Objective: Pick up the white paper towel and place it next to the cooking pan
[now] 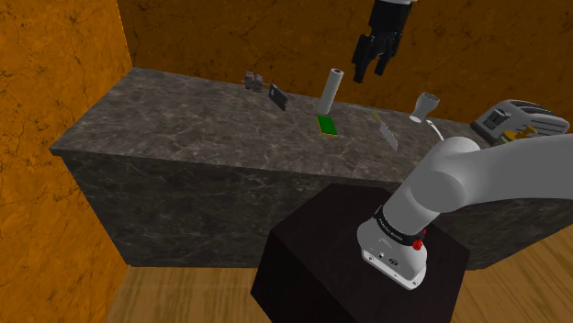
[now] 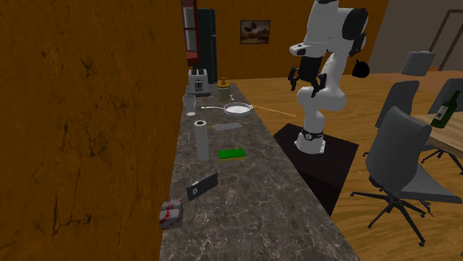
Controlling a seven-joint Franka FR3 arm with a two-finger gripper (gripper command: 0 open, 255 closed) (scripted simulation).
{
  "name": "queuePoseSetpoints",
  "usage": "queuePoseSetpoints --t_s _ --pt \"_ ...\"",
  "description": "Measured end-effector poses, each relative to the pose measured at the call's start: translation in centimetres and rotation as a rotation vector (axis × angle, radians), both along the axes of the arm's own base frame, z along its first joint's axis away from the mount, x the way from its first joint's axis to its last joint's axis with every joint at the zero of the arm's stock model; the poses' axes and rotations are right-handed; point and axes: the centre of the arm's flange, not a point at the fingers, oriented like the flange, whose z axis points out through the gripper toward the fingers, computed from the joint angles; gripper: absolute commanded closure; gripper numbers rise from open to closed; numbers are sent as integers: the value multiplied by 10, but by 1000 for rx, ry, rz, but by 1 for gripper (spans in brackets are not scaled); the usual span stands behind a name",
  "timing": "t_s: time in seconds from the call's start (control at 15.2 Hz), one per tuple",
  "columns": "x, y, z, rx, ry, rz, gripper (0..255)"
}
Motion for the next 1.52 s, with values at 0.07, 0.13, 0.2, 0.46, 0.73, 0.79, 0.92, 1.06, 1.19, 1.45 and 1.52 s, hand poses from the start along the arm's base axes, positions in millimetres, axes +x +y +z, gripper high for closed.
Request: queuePoseSetpoints --t_s 0.07,0.13,0.2,0.46,0.73,0.79,0.92,1.06,1.19,1.45,1.52 --pt "0 0 0 0 0 0 0" --pt "4 -5 -3 1 -1 5 0" --pt "7 -14 -5 3 -2 12 0" --pt "31 -53 -17 11 -9 51 0" --pt "54 -100 -30 19 -17 93 0" --pt "62 -112 -31 21 -19 103 0" --pt "74 -133 -38 25 -22 125 0" --pt "93 -154 -48 29 -26 146 0" --pt "105 -171 -53 33 -30 168 0" --pt "135 -216 -68 41 -38 209 0" --pt "143 -224 -70 43 -39 220 0"
